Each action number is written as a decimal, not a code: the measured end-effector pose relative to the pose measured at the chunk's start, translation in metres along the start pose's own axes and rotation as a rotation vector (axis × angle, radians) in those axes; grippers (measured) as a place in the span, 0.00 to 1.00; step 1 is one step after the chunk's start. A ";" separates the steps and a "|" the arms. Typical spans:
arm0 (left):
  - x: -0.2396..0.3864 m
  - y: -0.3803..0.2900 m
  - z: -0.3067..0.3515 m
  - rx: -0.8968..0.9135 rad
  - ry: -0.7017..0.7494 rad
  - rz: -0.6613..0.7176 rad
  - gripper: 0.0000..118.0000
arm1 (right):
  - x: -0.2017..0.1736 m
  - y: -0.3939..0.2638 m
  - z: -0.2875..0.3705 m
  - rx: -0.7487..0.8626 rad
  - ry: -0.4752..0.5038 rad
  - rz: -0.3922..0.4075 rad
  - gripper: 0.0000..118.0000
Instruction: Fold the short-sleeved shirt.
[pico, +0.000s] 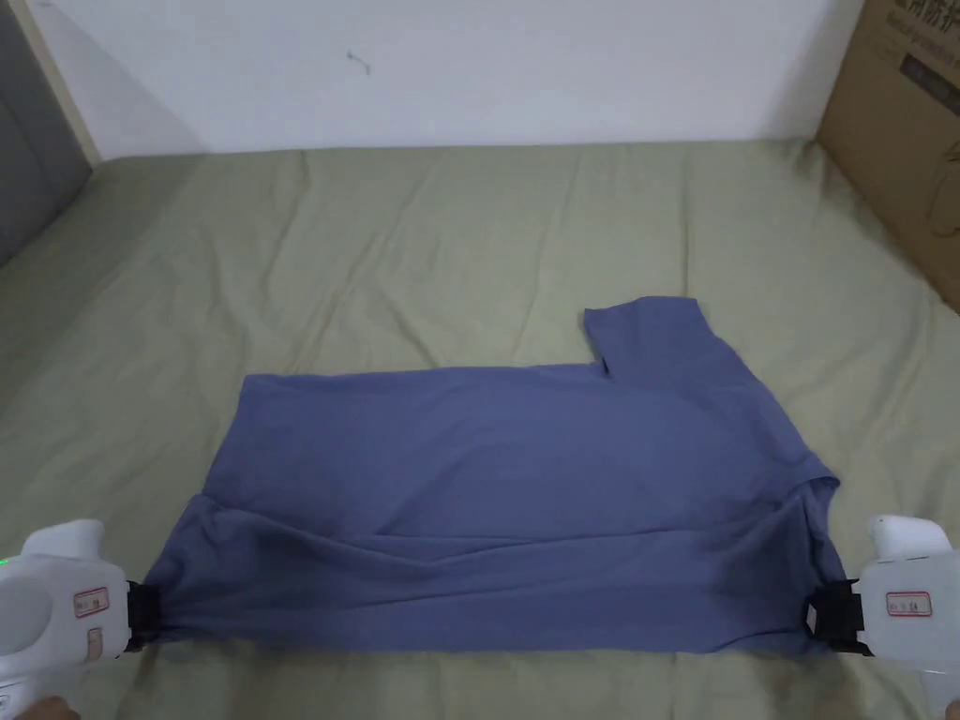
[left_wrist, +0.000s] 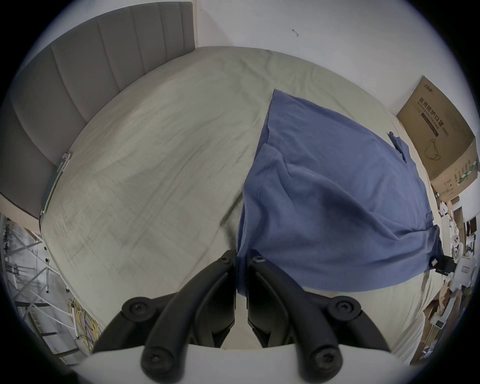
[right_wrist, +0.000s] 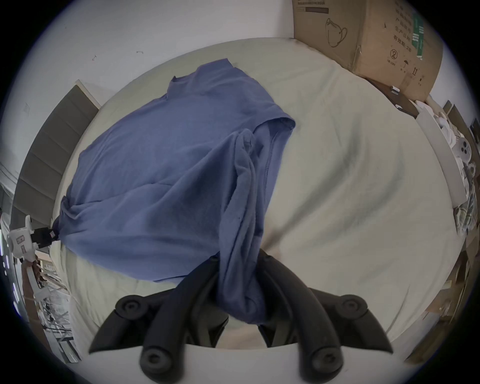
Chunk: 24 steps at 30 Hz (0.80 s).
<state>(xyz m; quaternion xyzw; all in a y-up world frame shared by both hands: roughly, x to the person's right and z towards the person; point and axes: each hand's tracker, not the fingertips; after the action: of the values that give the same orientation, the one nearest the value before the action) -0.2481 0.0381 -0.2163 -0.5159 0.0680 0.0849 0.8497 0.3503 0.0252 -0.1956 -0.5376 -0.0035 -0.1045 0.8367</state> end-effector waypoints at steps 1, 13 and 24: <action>0.000 0.001 0.006 0.005 -0.003 0.000 0.05 | 0.002 0.000 0.005 0.005 0.015 -0.028 0.10; -0.019 -0.034 0.076 0.060 -0.040 0.004 0.05 | 0.026 -0.058 0.091 0.067 0.128 -0.127 0.10; -0.031 -0.099 0.049 -0.063 0.047 -0.047 0.59 | 0.031 -0.121 0.063 -0.011 -0.030 -0.150 0.75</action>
<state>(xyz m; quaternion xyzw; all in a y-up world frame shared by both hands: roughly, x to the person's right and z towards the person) -0.2563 0.0346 -0.1021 -0.5457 0.0734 0.0549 0.8329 0.3656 0.0279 -0.0564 -0.5421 -0.0559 -0.1588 0.8232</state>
